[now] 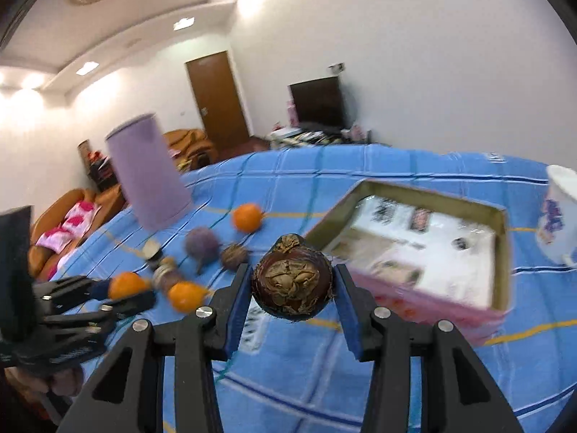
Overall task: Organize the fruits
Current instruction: 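Carry both fruits over the pink tin and open both tools to drop them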
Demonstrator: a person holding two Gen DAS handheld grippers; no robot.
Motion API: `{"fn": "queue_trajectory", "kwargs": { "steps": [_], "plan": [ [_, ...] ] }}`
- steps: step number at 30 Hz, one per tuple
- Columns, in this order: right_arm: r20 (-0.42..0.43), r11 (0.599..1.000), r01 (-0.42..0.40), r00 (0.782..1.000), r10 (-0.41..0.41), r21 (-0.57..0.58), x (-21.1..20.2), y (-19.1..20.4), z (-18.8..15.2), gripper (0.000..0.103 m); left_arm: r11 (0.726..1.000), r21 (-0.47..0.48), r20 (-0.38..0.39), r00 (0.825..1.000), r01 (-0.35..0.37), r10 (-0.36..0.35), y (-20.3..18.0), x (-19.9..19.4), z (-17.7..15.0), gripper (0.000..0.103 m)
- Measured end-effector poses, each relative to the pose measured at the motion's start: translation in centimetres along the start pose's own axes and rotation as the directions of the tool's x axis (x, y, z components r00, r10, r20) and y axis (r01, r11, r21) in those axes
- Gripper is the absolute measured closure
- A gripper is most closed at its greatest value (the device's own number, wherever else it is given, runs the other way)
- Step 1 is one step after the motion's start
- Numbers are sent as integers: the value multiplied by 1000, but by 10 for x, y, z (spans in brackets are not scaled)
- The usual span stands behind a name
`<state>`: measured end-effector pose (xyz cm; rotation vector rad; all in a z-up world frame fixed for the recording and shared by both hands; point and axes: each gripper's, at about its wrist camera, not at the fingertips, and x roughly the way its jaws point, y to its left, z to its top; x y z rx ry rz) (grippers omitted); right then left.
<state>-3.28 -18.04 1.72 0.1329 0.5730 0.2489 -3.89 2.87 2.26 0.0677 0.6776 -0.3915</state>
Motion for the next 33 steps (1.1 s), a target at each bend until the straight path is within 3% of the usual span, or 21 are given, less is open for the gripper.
{"fn": "queue_trajectory", "kwargs": {
  "steps": [6, 10, 12, 15, 20, 33],
  "plan": [
    [30, 990, 135, 990, -137, 44, -10, -53, 16, 56, 997, 61, 65, 996, 54, -58, -38, 12, 33, 65],
    [60, 961, 265, 961, -270, 77, -12, -91, 20, 56, 994, 81, 62, 995, 78, -83, -65, 32, 49, 65],
    [58, 949, 289, 953, -298, 126, -11, -109, 19, 56, 991, 104, 69, 994, 79, -87, -81, 45, 59, 65],
    [45, 939, 294, 951, -306, 176, -10, -129, 18, 56, 989, 122, 74, 993, 87, -96, -101, 67, 71, 65],
    [35, 935, 320, 944, -328, 152, -6, -128, 14, 56, 990, 115, 29, 995, 87, -91, -127, 106, 80, 65],
    [-10, 943, 328, 945, -328, 64, 13, -108, 5, 56, 995, 99, -34, 999, 27, -24, -134, 147, 72, 65]
  ]
}}
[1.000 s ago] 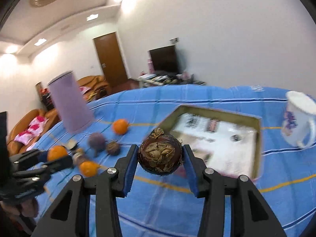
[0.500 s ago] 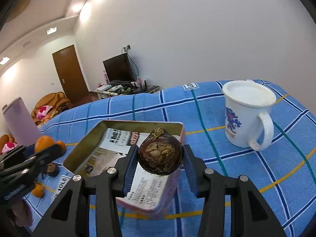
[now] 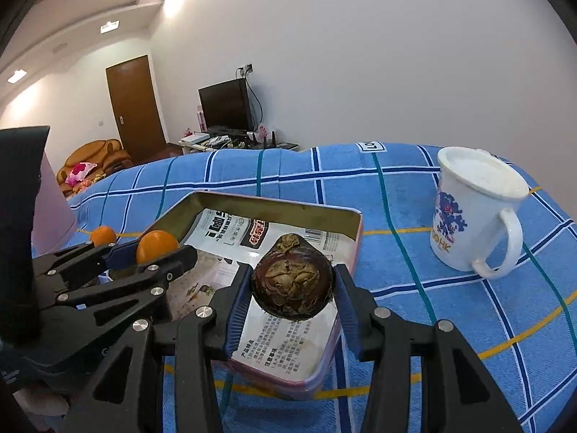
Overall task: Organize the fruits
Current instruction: 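Carry both fruits over the pink tin and open both tools to drop them, then withdraw both tools from the tin back toward the remaining fruits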
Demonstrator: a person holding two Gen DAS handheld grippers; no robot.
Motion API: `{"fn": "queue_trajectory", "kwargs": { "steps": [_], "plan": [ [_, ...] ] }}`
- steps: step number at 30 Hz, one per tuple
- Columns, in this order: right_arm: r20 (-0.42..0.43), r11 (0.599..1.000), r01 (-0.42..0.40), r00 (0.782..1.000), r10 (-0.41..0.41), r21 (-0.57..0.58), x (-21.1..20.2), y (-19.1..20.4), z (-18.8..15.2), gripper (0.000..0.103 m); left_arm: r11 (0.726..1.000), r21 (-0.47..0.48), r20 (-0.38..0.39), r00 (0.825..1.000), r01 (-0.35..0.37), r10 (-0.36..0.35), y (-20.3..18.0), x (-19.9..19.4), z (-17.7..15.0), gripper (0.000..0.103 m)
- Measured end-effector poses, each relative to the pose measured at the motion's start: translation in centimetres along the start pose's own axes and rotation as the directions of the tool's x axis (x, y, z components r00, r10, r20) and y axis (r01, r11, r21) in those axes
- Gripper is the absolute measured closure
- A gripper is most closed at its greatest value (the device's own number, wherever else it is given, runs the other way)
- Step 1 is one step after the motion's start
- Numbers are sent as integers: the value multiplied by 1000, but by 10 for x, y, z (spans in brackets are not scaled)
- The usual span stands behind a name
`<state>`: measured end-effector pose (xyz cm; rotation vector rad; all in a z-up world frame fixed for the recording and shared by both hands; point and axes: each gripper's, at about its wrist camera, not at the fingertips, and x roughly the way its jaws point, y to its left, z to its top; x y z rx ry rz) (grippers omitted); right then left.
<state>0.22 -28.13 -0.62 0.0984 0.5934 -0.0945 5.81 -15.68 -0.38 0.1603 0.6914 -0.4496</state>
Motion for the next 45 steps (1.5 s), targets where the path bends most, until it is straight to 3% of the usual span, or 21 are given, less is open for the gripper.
{"fn": "queue_trajectory", "kwargs": {
  "steps": [7, 17, 19, 23, 24, 25, 27, 28, 31, 36, 45],
  "plan": [
    [-7, 1000, -5, 1000, 5, 1, 0, 1, -1, 56, 1000, 16, -34, 999, -17, 18, -2, 10, -5, 65],
    [-24, 999, -40, 999, 40, 14, 3, 0, -1, 54, 999, 1, -24, 998, -55, 55, 1, 6, -6, 62],
    [-17, 999, -46, 999, 47, 18, 2, 0, -1, 48, 998, 3, -12, 998, -66, 66, 0, 3, -7, 55],
    [12, 998, -44, 999, 44, 43, -4, -4, -1, 46, 993, -18, 11, 993, -116, 116, 4, -4, -9, 25],
    [26, 998, -39, 999, 37, 52, -7, -5, -1, 44, 994, -27, 21, 994, -103, 104, 6, -7, -10, 22],
    [50, 998, -24, 999, 21, 64, -11, -8, -1, 39, 994, -33, 35, 994, -101, 102, 6, -11, -11, 21],
    [103, 997, -13, 995, 5, 78, -19, -11, 0, 34, 989, -36, 66, 987, -143, 145, 5, -18, -12, 3],
    [144, 996, -3, 989, -9, 84, -25, -12, 0, 33, 986, -36, 89, 982, -166, 168, 5, -22, -13, 1],
    [220, 996, 30, 974, -49, 89, -37, -14, 0, 32, 979, -27, 167, 965, -201, 202, 4, -36, -16, 0],
    [298, 993, 70, 950, -96, 95, -51, -14, -2, 32, 965, -23, 218, 941, -260, 259, 7, -45, -18, 0],
    [327, 992, 112, 937, -127, 65, -61, -2, -6, 29, 956, -28, 251, 924, -292, 289, 16, -63, -28, 0]
  ]
}}
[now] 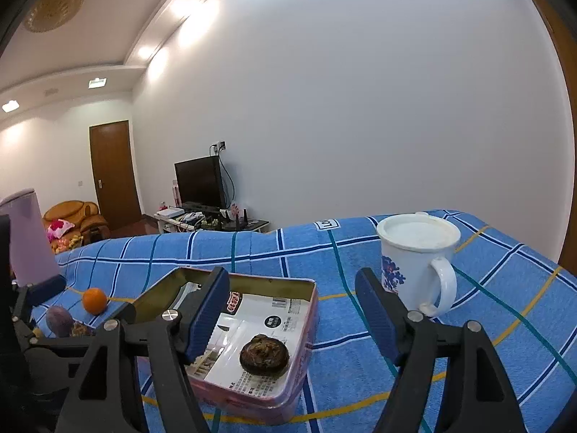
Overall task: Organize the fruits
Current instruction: 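Withdraw both tools from the tin back toward the remaining fruits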
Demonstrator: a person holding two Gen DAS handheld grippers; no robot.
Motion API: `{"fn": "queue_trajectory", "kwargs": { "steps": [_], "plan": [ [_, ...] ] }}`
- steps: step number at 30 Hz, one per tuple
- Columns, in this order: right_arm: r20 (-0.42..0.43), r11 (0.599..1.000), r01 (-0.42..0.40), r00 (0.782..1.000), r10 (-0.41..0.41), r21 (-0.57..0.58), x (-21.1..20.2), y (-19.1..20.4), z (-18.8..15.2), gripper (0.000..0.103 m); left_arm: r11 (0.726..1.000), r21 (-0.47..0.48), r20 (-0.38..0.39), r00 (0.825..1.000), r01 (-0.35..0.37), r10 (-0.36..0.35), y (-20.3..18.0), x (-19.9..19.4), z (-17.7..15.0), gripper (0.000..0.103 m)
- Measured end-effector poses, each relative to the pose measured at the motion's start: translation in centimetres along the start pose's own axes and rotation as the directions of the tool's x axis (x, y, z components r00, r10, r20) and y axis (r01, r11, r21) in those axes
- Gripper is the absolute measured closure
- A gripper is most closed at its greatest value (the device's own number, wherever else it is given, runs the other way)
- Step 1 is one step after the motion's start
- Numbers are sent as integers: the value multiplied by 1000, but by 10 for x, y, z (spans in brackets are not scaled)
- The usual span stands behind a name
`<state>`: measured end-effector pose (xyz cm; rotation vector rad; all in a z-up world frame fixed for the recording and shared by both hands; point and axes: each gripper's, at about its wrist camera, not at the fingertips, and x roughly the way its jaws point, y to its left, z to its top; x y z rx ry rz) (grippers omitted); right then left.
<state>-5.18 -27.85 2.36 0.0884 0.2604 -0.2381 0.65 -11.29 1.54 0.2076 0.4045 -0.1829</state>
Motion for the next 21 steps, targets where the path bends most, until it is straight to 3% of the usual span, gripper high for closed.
{"fn": "queue_trajectory", "kwargs": {
  "steps": [21],
  "plan": [
    [-21, 998, -46, 999, 47, 50, -11, 11, -7, 29, 997, -69, -22, 1000, -18, 17, 29, -14, -16, 0]
  ]
}}
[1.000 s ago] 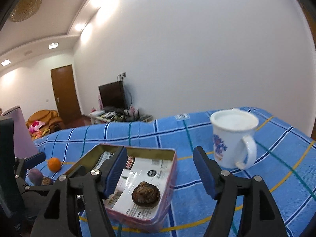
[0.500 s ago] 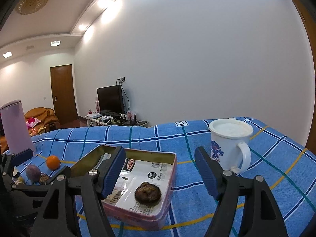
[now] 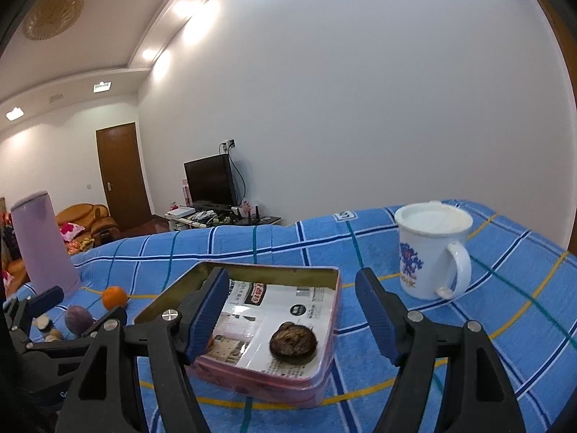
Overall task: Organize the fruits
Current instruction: 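Withdraw both tools from the tin back toward the remaining fruits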
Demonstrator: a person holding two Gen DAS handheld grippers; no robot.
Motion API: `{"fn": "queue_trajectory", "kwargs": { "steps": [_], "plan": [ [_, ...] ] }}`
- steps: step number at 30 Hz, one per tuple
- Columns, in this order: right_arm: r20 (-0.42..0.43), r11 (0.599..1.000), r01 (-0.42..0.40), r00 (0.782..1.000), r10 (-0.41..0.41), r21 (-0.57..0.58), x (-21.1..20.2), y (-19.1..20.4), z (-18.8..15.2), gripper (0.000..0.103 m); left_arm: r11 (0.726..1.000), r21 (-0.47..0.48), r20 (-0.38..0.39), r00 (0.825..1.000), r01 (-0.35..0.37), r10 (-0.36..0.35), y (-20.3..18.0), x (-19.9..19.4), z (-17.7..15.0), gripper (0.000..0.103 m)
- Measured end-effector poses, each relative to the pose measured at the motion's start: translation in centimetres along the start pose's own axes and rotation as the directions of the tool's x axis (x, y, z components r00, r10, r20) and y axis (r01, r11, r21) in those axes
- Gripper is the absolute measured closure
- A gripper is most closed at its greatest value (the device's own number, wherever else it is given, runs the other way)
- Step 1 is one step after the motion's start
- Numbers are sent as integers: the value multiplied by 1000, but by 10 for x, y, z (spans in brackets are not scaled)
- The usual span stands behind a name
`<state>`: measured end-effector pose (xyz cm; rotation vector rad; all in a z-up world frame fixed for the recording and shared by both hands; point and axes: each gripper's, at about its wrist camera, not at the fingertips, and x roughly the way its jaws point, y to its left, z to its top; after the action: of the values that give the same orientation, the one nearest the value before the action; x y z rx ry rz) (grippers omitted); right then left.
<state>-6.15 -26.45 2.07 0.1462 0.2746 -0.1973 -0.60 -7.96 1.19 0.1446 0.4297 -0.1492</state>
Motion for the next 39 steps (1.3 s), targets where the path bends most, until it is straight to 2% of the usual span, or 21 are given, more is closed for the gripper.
{"fn": "queue_trajectory", "kwargs": {
  "steps": [6, 12, 21, 30, 39],
  "plan": [
    [-18, 999, -29, 999, 30, 46, -3, 2, -4, 29, 1000, -2, 6, 1000, -8, 8, 5, -6, -3, 0],
    [-27, 999, -40, 999, 40, 8, -7, 20, -9, 29, 1000, -9, 3, 1000, -13, 13, 14, -11, -7, 0],
    [-71, 997, -74, 995, 74, 10, -6, 42, -14, 29, 999, -3, 0, 999, -35, 35, 30, -20, -13, 0],
    [-113, 993, -115, 987, 118, 31, -4, 65, -21, 29, 998, -20, -44, 997, -61, 60, 56, -20, -20, 0],
    [-171, 978, -206, 965, 201, -13, 1, 107, -30, 29, 996, -41, -106, 991, -84, 79, 99, -22, -32, 0]
  ]
}}
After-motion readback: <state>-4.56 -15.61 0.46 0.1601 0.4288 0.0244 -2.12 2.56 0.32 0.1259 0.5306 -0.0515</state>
